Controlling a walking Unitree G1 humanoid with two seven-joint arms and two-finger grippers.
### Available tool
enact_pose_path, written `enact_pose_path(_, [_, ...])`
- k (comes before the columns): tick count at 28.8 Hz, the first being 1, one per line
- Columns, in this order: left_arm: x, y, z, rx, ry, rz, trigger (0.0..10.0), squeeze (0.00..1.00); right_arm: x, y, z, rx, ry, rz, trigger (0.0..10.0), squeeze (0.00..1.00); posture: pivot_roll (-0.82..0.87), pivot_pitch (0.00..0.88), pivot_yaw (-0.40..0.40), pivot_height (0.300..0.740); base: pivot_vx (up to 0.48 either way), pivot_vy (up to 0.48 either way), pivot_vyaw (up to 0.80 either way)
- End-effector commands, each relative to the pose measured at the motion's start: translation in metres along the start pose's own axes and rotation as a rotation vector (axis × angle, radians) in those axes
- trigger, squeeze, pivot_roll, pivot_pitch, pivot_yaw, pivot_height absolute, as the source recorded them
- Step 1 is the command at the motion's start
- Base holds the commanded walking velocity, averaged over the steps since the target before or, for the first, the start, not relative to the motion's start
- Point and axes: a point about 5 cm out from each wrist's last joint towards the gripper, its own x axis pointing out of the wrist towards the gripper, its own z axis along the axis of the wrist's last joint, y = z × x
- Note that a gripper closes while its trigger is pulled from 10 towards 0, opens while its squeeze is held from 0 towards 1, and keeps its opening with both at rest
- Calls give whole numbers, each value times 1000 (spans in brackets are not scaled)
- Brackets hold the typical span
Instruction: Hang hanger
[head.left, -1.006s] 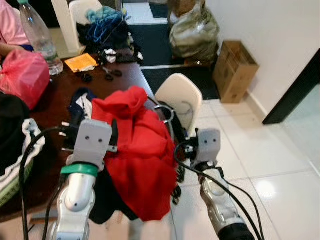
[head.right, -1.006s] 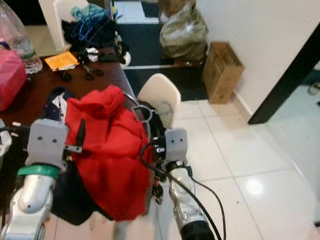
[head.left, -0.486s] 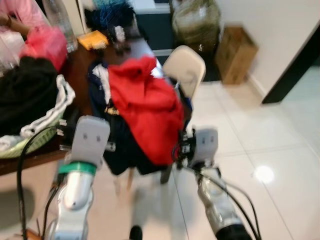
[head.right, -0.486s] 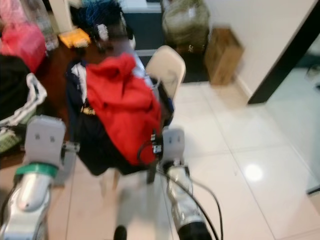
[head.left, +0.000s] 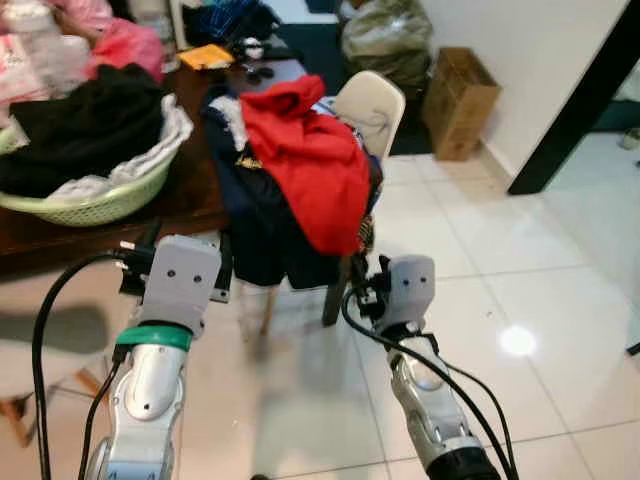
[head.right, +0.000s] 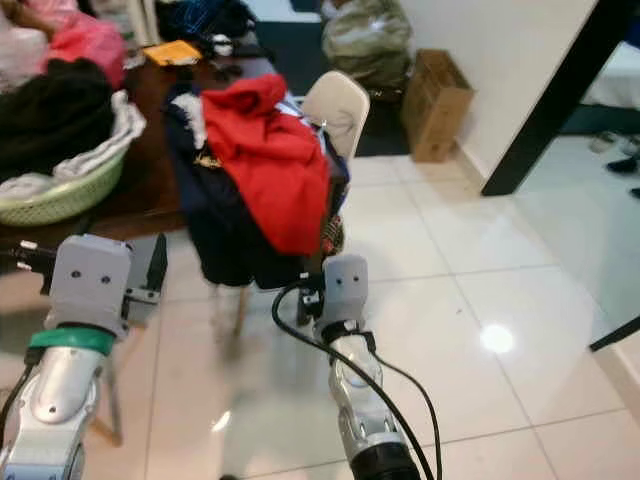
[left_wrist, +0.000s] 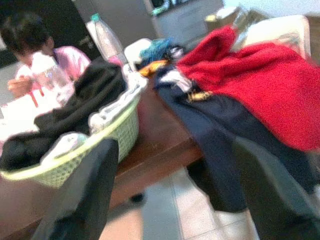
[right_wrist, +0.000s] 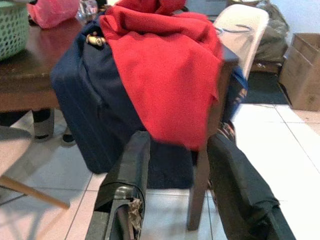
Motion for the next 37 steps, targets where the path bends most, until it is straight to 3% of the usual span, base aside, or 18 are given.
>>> enact_pose_path(1, [-1,-3,-1,7,3,-14,10000,0,-3,-5,-3,-1,14,-17,10000,0,64,90,13,740,0,0,0])
enact_pose_path(7, [0,-5,-4,33,25,-18,10000,0,-3,-4,-2,-10,7,12,10000,0,66,83,13,740,0,0,150])
enact_pose_path(29, [3,-4,-4,32,32,-3,10000,0,-3,-4,-2,2,9,21,10000,0,67,78,18,740,0,0,793])
enact_pose_path(37, [6,-4,-4,29,32,1,10000,0,-2,-5,-2,15,16,-3,10000,0,65,80,18,740,339,339,0])
